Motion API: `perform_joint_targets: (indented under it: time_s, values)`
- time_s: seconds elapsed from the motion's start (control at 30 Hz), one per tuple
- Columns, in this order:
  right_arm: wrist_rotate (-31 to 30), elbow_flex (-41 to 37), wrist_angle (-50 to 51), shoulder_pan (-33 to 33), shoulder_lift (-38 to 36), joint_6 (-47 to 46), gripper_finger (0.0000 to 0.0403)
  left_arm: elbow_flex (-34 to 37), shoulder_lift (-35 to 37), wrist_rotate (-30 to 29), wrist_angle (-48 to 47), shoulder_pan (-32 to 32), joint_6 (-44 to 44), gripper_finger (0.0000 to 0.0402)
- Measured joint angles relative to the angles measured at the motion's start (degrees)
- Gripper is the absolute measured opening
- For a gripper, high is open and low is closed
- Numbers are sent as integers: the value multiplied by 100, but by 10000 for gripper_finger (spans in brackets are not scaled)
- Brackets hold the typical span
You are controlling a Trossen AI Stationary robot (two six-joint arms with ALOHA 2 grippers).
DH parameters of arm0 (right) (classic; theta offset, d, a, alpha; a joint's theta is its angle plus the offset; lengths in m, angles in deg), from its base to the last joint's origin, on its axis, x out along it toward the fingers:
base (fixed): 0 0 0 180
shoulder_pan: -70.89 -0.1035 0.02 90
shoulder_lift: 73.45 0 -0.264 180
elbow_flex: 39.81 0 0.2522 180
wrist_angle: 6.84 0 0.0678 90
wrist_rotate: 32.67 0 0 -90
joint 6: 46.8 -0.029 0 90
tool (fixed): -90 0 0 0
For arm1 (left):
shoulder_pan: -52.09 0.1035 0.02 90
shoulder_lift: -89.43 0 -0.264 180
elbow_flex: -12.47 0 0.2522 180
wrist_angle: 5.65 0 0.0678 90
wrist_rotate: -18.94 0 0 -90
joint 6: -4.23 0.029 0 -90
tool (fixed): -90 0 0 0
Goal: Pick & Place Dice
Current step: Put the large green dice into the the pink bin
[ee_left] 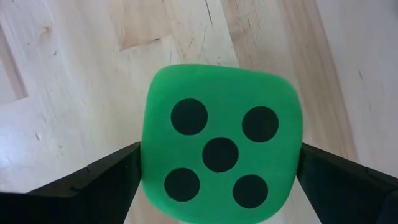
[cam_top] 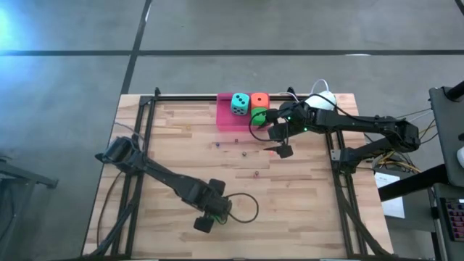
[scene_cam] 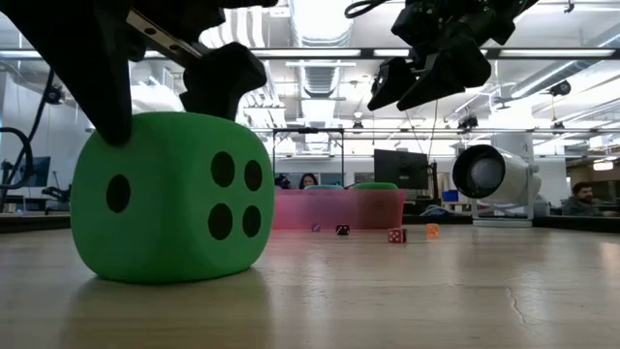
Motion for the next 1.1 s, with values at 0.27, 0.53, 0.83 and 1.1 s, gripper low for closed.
perform_joint_targets:
  time_s: [0.27,0.53,0.83,1.1]
  values:
    - [0,0,-2,-1,0,6,400,139,4,244,189,113,-4,399]
    - [0,0,-2,-1,0,1,400,141,0,225,195,128,-4,398]
    - [2,0,-2,1,0,1,400,145,-4,164,208,128,43,385]
    - [0,0,-2,-1,0,-4,400,145,10,23,208,137,131,364]
